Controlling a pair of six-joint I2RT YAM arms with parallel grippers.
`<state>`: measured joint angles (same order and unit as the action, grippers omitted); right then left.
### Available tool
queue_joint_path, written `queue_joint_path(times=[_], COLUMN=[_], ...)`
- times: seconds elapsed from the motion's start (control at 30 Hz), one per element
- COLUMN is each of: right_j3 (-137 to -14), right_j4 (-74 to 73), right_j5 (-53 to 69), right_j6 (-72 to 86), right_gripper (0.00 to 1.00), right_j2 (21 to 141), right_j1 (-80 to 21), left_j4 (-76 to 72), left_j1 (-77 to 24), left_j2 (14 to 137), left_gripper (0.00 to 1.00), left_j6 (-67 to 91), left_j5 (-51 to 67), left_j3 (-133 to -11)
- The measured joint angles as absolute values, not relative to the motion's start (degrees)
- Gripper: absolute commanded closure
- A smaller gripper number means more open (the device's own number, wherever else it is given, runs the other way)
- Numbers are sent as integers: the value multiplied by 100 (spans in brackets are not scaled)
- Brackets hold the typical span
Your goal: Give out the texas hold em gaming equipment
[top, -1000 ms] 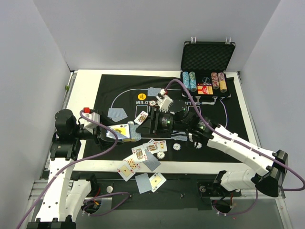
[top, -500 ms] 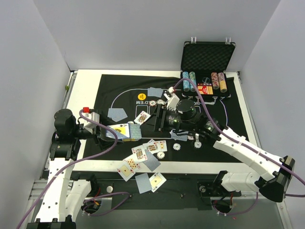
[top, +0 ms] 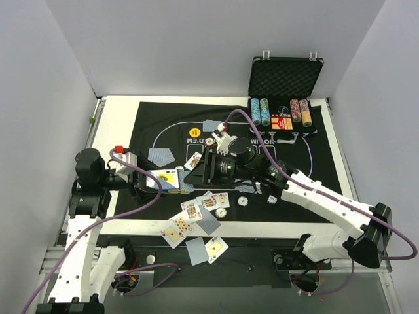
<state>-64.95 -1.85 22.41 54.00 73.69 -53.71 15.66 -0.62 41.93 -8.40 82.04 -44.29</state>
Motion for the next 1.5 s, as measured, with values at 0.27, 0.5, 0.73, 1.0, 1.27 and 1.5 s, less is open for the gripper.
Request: queue_joint_path(times=[0.27,0.5,0.73,1.0,1.27,1.5], right_j3=[-6348,-6031,-5863,-5916,-6104,-6233], right_j4=[-69,3,21,-34,191,368], right_j5=[2250,2250,2276,2300,2303,2368], right_j6=[5461,5621,5680,5568,5544,5623], right_gripper=[88,94,100,32,41,67], right_j2=[7124,6829,6683,6720,7028,7391], right_j1=[-5280,-5127,-4875,-4779,-5242,-5400], left_j4=[1562,1559,1559,1551,1439,1367], left_j1=[-62,-62,-62,-62,-62,-62], left_j2=[4209,4206,4206,4211,4246,4246], left_gripper=[100,100,100,100,100,100], left_j6=[-843,-840,-840,-832,-790,-762], left_j5=[8189,8187,8162,8090,8075,8038], left_j3=[-4429,-4429,-4429,-4429,-4429,-4429])
